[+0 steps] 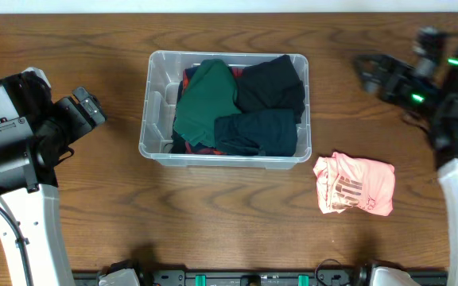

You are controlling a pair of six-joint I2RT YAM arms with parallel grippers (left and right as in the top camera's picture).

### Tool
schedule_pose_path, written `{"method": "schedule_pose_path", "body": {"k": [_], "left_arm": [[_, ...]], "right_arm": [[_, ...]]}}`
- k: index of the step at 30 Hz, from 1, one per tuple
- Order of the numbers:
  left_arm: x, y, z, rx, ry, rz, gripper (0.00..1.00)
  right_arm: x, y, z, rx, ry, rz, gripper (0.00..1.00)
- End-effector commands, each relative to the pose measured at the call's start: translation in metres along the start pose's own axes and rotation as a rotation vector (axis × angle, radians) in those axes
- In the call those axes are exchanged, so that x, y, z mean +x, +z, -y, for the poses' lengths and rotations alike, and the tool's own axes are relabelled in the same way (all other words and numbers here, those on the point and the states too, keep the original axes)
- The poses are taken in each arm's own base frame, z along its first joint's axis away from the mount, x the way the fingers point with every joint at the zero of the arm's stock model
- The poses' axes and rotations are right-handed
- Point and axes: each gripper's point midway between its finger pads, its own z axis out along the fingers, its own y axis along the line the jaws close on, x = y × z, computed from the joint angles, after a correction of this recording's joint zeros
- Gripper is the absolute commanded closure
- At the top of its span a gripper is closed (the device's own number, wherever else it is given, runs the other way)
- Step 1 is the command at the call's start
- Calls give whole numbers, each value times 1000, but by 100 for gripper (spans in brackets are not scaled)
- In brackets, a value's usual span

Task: Pack container
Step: 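Move the right gripper down to the pink t-shirt's right edge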

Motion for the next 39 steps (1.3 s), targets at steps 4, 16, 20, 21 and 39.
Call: {"method": "schedule_pose_path", "body": {"k": [4, 16, 20, 21, 39], "left_arm": [[0, 1, -4, -17, -7, -2, 2], [0, 1, -4, -17, -7, -1, 2], [0, 1, -4, -17, -7, -2, 2], [0, 1, -4, -17, -7, -2, 2], [0, 1, -4, -17, -7, -2, 2]], "right_arm": [[36, -22, 120, 246, 44, -176, 7], [140, 2, 217, 441, 267, -638, 12], [158, 16, 242, 477, 281, -701, 13], [163, 19, 245, 472, 284, -722, 13], [213, 26, 225, 301, 365, -891, 25]]}}
